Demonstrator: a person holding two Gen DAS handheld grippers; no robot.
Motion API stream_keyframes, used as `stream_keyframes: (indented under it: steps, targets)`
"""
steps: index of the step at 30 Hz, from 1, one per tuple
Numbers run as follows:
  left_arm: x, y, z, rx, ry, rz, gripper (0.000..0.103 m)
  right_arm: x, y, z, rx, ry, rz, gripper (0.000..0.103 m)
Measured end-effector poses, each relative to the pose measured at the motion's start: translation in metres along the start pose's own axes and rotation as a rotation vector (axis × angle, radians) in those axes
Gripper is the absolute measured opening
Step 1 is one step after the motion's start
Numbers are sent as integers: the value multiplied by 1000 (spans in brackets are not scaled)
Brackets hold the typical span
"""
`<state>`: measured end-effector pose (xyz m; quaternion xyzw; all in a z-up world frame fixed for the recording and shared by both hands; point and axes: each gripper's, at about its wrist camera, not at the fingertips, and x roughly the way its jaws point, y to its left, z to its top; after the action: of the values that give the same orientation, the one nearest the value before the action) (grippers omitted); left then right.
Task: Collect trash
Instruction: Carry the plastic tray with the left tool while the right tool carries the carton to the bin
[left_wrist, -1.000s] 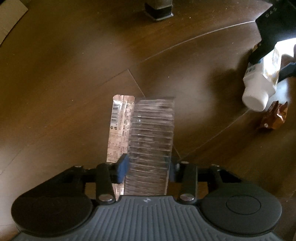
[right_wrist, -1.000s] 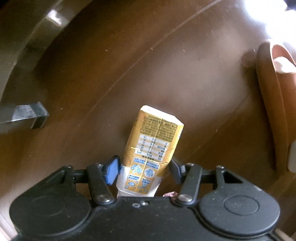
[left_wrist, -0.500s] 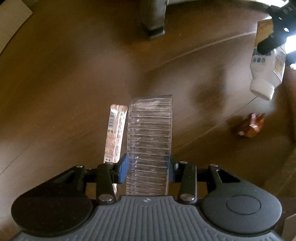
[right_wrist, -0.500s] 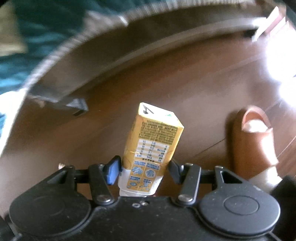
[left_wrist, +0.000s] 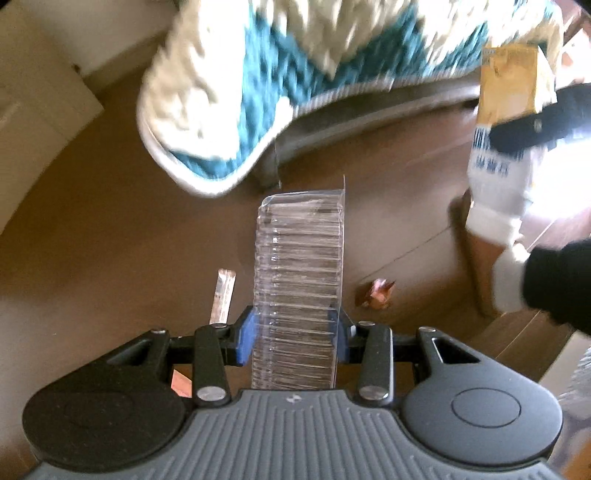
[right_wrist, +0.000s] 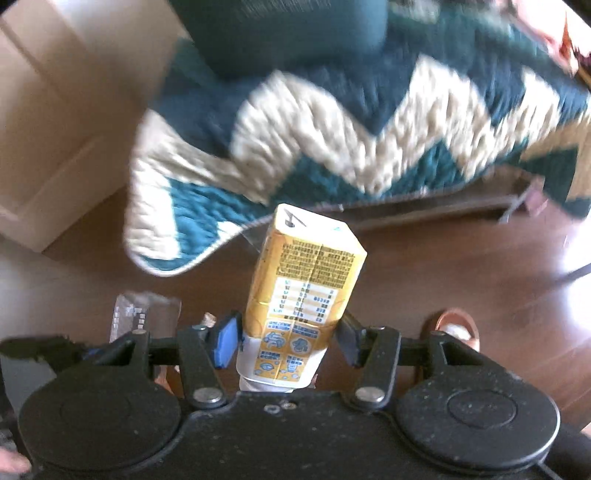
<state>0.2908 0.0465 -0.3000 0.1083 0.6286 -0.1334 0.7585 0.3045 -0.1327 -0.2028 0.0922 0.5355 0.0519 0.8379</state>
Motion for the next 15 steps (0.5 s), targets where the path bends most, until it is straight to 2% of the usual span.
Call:
stream_keyframes:
  steps: [7, 15]
  targets:
    - [-115, -15, -5, -124, -169, 8, 41, -94, 8, -11, -138, -164, 27, 54]
    - [-235, -34, 15, -193, -422, 32, 41, -199, 6, 13, -224, -369, 20, 54]
